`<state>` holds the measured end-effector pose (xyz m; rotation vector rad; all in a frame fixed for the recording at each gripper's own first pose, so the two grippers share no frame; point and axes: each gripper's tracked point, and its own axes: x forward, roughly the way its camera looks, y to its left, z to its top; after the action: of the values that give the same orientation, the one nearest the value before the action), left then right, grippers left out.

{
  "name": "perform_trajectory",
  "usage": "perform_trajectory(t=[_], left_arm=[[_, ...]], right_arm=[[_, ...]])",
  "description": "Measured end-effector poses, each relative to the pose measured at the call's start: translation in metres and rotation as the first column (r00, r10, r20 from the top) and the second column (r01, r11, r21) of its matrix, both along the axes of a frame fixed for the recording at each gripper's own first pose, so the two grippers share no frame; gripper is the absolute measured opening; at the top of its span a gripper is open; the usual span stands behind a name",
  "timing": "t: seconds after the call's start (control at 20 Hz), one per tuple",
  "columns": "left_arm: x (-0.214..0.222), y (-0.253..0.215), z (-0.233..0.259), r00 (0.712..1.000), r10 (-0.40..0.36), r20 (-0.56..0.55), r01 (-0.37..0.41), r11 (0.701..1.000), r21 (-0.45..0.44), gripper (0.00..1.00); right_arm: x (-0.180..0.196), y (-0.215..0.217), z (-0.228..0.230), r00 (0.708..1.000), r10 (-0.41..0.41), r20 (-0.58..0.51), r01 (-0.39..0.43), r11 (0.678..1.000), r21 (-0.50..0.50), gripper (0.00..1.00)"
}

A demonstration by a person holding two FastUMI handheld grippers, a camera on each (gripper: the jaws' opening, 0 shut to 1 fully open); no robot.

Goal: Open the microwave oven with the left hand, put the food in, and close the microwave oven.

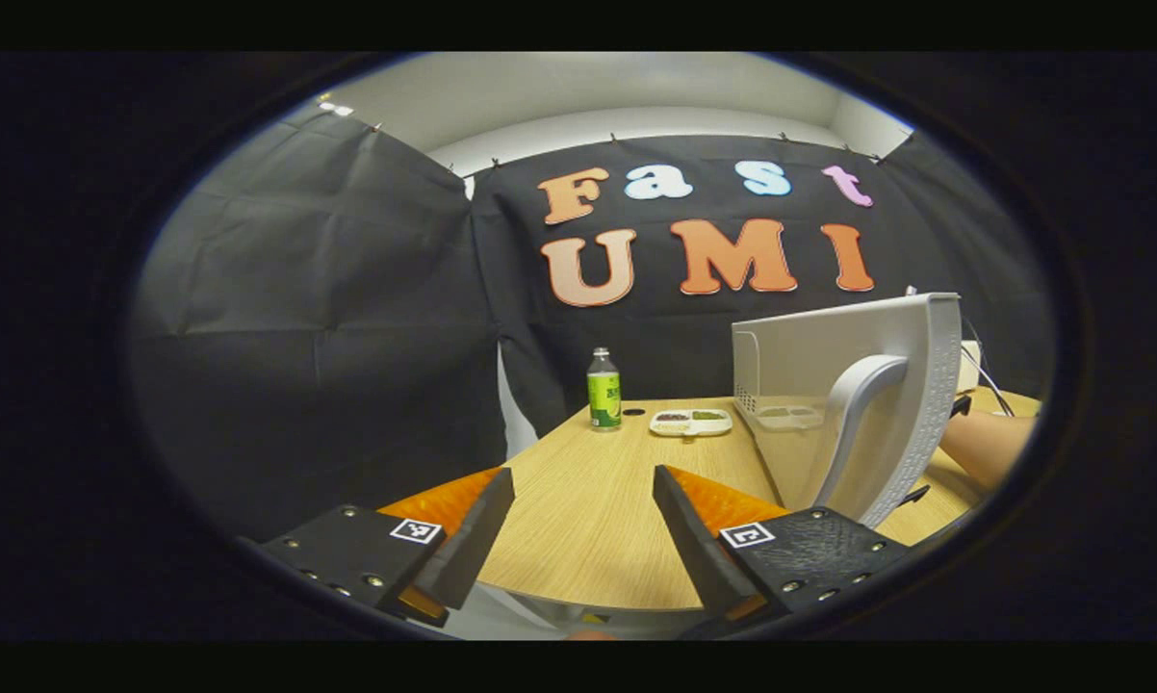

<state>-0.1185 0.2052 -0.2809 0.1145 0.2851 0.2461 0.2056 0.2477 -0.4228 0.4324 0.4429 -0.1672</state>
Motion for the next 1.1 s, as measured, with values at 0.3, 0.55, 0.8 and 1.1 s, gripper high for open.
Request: perform_trajectory(t=[0.3, 0.55, 0.8, 1.1], left_arm=[[0.000, -0.003, 0.000, 1.000, -0.002, -0.011, 0.002, 1.000, 0.005, 0.90], [0.006, -0.017, -0.002, 0.999, -0.028, -0.015, 0.028, 0.999, -0.016, 0.90], [0.012, -0.037, -0.003, 0.997, -0.074, -0.021, 0.073, 0.997, -0.033, 0.90], [0.014, -0.056, -0.004, 0.995, -0.092, -0.024, 0.091, 0.995, -0.045, 0.87]], right_arm=[[-0.010, -0.012, -0.002, 0.999, 0.047, -0.021, -0.049, 0.995, -0.090, 0.54], [-0.021, -0.013, 0.013, 0.993, 0.115, -0.004, -0.114, 0.984, -0.139, 0.70], [-0.045, -0.022, 0.025, 0.987, 0.161, 0.006, -0.158, 0.975, -0.156, 0.76], [-0.080, -0.033, 0.047, 0.973, 0.230, 0.013, -0.225, 0.962, -0.153, 0.82]])
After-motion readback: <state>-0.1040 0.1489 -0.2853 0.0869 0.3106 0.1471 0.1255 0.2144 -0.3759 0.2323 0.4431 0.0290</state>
